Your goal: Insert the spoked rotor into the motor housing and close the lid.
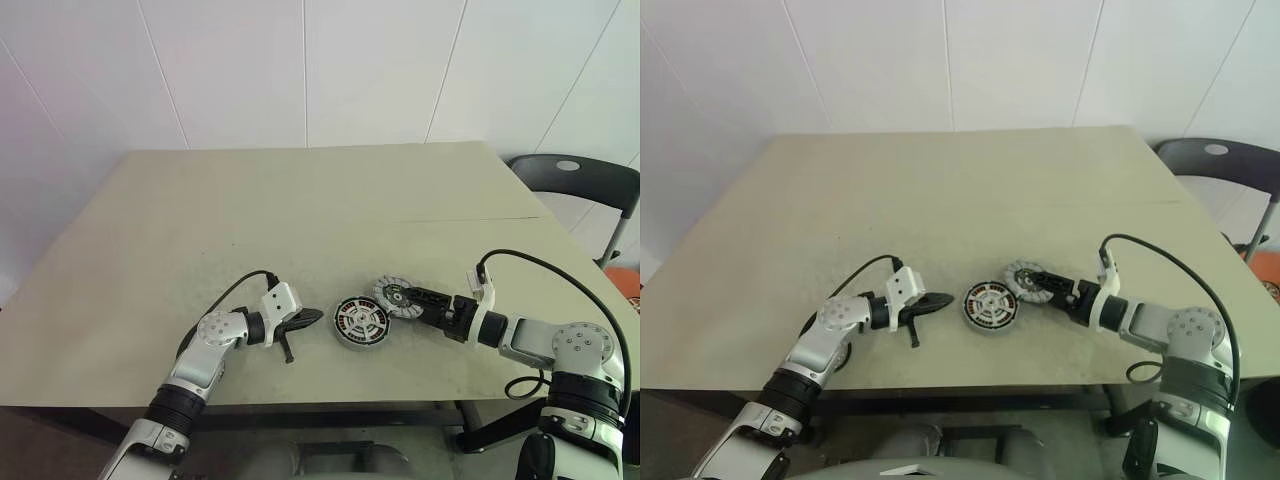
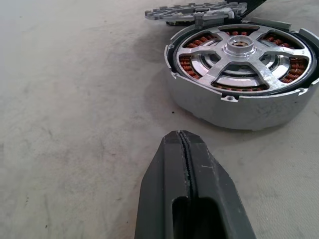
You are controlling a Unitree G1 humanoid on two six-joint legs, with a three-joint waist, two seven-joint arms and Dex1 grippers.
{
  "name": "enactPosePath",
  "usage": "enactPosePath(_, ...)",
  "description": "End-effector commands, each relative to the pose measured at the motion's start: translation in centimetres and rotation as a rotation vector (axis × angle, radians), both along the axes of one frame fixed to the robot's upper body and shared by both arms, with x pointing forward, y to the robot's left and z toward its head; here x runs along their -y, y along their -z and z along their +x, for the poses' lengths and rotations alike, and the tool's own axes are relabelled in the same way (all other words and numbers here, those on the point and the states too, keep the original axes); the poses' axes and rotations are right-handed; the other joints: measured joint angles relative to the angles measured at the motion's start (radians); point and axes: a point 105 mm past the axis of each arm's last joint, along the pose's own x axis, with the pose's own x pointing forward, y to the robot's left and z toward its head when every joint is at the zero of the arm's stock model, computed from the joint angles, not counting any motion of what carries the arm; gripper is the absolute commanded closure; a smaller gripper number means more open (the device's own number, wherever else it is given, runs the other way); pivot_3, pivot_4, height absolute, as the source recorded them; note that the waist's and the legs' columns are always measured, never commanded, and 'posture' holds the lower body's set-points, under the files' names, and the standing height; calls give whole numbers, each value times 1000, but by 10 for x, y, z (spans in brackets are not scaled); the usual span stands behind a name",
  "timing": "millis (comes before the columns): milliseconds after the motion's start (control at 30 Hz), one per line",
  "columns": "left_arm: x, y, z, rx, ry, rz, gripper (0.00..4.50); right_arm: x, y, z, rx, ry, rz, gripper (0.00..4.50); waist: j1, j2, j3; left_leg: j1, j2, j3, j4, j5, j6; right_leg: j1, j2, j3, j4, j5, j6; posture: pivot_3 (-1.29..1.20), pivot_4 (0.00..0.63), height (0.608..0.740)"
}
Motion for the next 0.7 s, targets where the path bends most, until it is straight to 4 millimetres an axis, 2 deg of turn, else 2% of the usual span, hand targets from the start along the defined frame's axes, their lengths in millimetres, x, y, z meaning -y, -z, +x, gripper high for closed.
enactPosePath(33,1,-10,5,54,5,-1,4500,-7,-20,8,99,-12,1,421,0,0,0,0,0,0,0,0,0,0,0,0,0,0,0,0,0,740)
enactPosePath(100,1,-10,6,58,3,3,4500,-9,-26,12,133,-11,9,899,-1,0,0,0,0,0,0,0,0,0,0,0,0,0,0,0,0,740)
enactPosePath(233,0,-9,8,62,1,6,4500,-15,-41,17,251,-60,-97,2153,-2,1,0,0,0,0,0,0,0,0,0,0,0,0,0,0,0,740)
enactPosePath(467,4,-9,10,69,15,16,4500,-21,-87,37,566,-125,-303,4355,-1,0,0,0,0,1,0,0,0,0,0,0,0,0,0,0,0,740)
enactPosePath(567,4,-9,12,72,15,18,4500,-26,-95,36,656,-165,-334,4455,1,0,0,0,0,1,0,0,0,-1,0,0,0,0,0,0,0,740)
enactPosePath(700,2,-8,13,77,11,26,4500,-35,-95,26,725,-244,-338,4455,1,0,0,-1,0,1,0,0,1,-1,0,0,-1,0,0,0,0,740)
